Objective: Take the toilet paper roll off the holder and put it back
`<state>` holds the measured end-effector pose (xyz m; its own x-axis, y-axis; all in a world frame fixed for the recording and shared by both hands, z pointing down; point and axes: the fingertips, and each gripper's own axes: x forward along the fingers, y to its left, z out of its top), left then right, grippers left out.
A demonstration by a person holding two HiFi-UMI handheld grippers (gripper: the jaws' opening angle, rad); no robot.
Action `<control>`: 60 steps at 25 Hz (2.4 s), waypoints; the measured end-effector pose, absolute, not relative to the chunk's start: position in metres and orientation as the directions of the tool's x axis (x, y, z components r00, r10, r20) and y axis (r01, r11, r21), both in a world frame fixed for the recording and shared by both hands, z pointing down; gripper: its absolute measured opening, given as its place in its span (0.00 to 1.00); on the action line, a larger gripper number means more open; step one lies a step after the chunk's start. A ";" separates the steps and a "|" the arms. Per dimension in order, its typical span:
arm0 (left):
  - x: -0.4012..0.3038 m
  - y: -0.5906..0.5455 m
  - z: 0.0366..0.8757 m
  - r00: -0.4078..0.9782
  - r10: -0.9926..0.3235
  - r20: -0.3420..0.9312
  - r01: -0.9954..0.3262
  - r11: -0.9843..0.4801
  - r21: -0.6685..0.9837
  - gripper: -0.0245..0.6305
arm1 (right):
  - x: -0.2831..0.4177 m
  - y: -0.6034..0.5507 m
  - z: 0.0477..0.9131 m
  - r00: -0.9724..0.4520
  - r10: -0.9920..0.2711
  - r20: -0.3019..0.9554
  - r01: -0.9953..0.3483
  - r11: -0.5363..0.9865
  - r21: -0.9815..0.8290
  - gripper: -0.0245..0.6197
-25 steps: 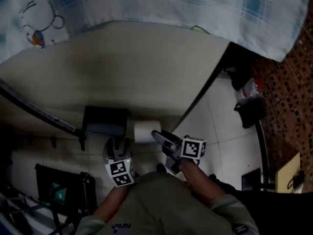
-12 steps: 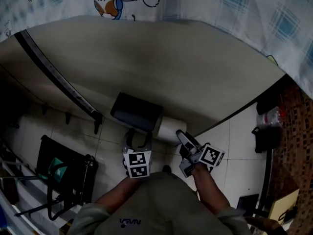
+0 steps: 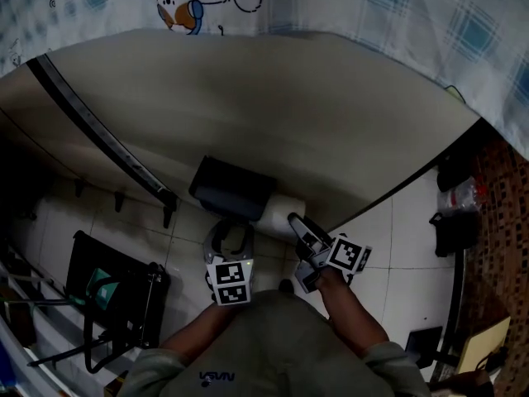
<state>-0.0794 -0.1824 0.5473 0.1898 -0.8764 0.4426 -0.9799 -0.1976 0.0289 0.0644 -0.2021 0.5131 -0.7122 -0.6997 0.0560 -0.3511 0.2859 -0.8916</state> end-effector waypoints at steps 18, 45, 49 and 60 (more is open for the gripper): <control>-0.084 -0.174 0.543 0.197 -0.879 0.435 -0.978 -0.210 0.020 0.47 | 0.052 -0.200 0.525 -0.703 -0.702 0.110 -0.373 0.233 -0.898 0.30; -0.084 -0.174 0.544 0.257 -0.863 0.436 -0.964 -0.260 0.053 0.48 | -0.001 -0.205 0.528 -0.786 -0.616 0.046 -0.305 0.322 -0.896 0.31; -0.086 -0.175 0.545 0.260 -0.863 0.434 -0.963 -0.263 0.054 0.48 | 0.016 -0.191 0.536 -0.758 -0.647 0.076 -0.369 0.330 -0.869 0.24; -0.084 -0.170 0.544 0.276 -0.859 0.432 -0.958 -0.282 0.051 0.46 | -0.018 -0.196 0.546 -0.779 -0.599 0.185 -0.475 0.370 -0.798 0.04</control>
<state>-0.0835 -0.1703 0.5439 0.2759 -0.8587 0.4319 -0.9580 -0.2822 0.0509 -0.0179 -0.1956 0.5461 -0.7789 -0.5991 0.1853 -0.4748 0.3705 -0.7983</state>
